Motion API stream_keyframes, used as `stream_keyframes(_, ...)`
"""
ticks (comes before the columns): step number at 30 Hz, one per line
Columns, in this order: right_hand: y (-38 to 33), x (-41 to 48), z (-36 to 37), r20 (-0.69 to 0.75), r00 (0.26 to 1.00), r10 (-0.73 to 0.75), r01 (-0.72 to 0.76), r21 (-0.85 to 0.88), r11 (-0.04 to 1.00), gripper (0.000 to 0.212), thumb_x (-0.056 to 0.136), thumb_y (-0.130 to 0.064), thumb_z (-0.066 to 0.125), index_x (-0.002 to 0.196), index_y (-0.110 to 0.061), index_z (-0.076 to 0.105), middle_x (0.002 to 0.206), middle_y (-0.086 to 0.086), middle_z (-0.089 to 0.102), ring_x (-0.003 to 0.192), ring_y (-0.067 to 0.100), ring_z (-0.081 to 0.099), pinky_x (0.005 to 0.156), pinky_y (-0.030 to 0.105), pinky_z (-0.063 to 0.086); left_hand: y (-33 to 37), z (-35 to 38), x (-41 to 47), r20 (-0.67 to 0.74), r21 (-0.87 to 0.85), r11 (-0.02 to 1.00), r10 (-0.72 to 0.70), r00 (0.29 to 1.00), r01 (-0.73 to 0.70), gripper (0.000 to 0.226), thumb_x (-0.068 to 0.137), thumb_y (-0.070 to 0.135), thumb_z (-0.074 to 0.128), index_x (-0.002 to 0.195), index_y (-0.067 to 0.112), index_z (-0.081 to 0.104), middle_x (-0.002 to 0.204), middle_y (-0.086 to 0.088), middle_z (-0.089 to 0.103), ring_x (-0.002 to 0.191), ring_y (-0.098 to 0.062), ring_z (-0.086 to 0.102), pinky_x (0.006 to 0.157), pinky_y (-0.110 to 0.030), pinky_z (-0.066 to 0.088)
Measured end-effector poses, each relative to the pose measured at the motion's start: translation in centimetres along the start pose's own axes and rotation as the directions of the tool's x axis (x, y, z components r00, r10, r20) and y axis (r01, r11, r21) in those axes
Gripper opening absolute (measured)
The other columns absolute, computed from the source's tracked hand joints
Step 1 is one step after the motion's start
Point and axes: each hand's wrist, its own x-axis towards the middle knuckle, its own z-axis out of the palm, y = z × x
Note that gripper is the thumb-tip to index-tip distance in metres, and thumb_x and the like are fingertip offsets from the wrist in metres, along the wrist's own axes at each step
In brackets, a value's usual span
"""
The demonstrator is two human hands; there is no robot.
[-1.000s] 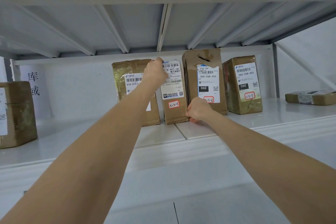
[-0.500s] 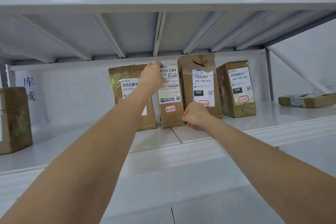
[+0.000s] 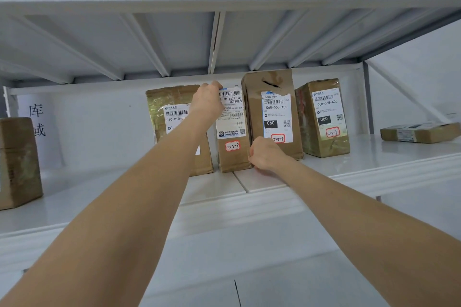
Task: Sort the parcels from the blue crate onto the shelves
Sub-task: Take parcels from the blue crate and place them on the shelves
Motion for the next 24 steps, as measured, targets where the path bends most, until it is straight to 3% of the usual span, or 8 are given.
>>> stream_keyframes(8,-0.6,-0.4,-0.4,0.036,0.999,0.020,-0.019,-0.033,0.999,0.010,0.085,-0.004,0.058,0.090,-0.002,0.067,0.095,0.016,0.067,0.093,0.030,0.063,0.070,0.029,0.048,-0.1,-0.3,-0.1,0.043,0.003,1.000,0.013,0.999,-0.014,0.052,0.088,0.007,0.059,0.137,0.013,0.042,0.129,-0.015,0.047,0.119,-0.032,0.048,0.097,-0.038,0.041)
stream_keyframes(10,-0.8,-0.6,-0.5,0.044,0.999,0.022,-0.020,-0.050,0.999,0.003,0.084,-0.004,0.059,0.082,-0.004,0.062,0.088,0.013,0.063,0.089,0.030,0.062,0.067,0.029,0.045,-0.1,-0.4,0.0,0.062,0.013,1.000,0.018,0.998,-0.018,0.055,0.089,0.009,0.058,0.140,0.013,0.039,0.131,-0.016,0.046,0.120,-0.033,0.046,0.097,-0.039,0.041)
stream_keyframes(14,-0.9,-1.1,-0.9,0.040,0.998,0.038,-0.035,-0.069,0.997,0.018,0.081,-0.004,0.060,0.066,-0.009,0.051,0.070,0.007,0.053,0.076,0.026,0.055,0.056,0.024,0.039,-0.1,-0.7,-0.1,0.085,0.024,1.000,0.012,0.996,-0.014,0.065,0.089,0.008,0.058,0.146,0.017,0.029,0.135,-0.016,0.043,0.124,-0.034,0.044,0.098,-0.040,0.041)
stream_keyframes(19,-1.0,-2.2,-1.8,-0.004,0.999,0.044,-0.044,-0.082,0.996,0.003,0.085,-0.011,0.059,0.088,-0.010,0.060,0.085,0.005,0.060,0.083,0.026,0.058,0.067,0.030,0.043,-0.3,-1.4,-1.0,0.072,0.049,0.998,0.024,0.997,-0.027,0.064,0.088,0.008,0.058,0.145,0.014,0.030,0.138,-0.015,0.040,0.123,-0.033,0.045,0.097,-0.040,0.042)
stream_keyframes(22,-1.1,-3.2,-2.4,-0.025,0.998,0.053,-0.055,-0.101,0.993,0.024,0.087,-0.017,0.059,0.111,-0.015,0.061,0.104,0.004,0.063,0.088,0.024,0.056,0.071,0.030,0.043,-0.3,-2.2,-2.1,0.053,0.086,0.996,0.031,0.998,-0.036,0.059,0.088,0.009,0.057,0.142,0.014,0.034,0.138,-0.013,0.039,0.120,-0.033,0.049,0.093,-0.040,0.046)
stream_keyframes(24,-1.0,-4.0,-2.9,-0.050,0.998,0.048,-0.053,-0.101,0.993,0.027,0.088,-0.018,0.058,0.115,-0.017,0.061,0.109,0.004,0.063,0.091,0.024,0.056,0.071,0.030,0.043,-0.1,-2.8,-3.3,0.061,0.103,0.994,0.034,0.998,-0.040,0.055,0.087,0.010,0.057,0.139,0.013,0.037,0.135,-0.012,0.041,0.117,-0.032,0.050,0.090,-0.041,0.048)
